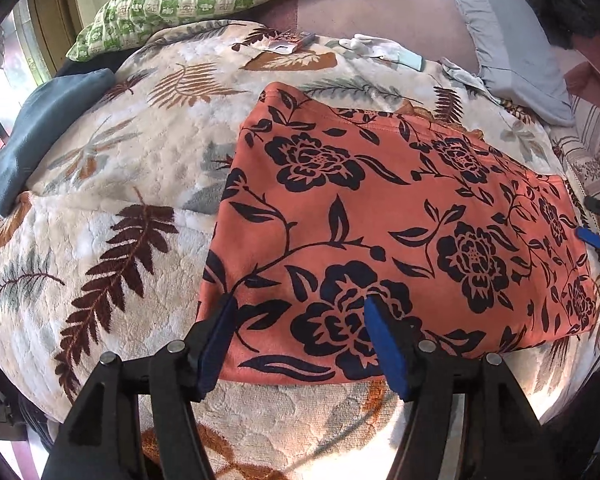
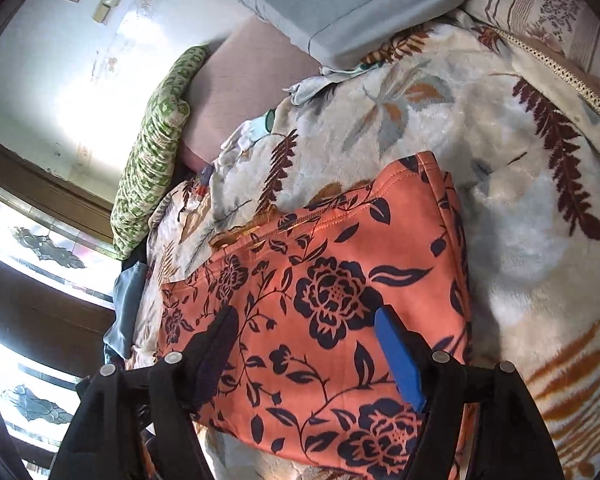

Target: Fold small clothes

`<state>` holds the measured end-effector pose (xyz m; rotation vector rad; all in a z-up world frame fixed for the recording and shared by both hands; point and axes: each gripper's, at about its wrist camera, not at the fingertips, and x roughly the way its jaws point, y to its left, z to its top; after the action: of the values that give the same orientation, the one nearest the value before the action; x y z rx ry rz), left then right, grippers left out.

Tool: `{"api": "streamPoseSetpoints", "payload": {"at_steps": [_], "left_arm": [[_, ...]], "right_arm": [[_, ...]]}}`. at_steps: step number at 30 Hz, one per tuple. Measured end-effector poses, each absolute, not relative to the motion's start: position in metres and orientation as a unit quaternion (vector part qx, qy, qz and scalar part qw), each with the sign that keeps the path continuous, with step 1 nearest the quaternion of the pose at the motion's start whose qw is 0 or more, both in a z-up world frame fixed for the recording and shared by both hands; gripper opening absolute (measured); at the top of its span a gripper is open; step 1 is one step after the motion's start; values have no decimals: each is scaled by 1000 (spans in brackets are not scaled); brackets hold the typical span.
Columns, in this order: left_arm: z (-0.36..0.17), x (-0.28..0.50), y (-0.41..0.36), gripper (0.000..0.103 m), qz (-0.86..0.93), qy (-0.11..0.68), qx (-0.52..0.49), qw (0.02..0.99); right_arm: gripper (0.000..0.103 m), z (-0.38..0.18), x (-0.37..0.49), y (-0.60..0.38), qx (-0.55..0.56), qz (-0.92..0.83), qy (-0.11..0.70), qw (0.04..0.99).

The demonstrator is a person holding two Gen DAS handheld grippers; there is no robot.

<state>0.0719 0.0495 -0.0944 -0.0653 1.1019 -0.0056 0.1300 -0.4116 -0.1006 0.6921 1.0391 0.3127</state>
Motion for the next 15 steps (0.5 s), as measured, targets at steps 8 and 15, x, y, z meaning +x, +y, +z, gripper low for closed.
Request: {"api": "streamPoseSetpoints", "payload": {"at_steps": [8,15], "left_arm": [[-94,71,57,66,15,528,-33,849],[-91,66,49,66,21,528,-6,849]], "right_arm": [[74,-130,155,-425,372,111,516,764],[76,-156,200,-437,366,92,515,769]]}}
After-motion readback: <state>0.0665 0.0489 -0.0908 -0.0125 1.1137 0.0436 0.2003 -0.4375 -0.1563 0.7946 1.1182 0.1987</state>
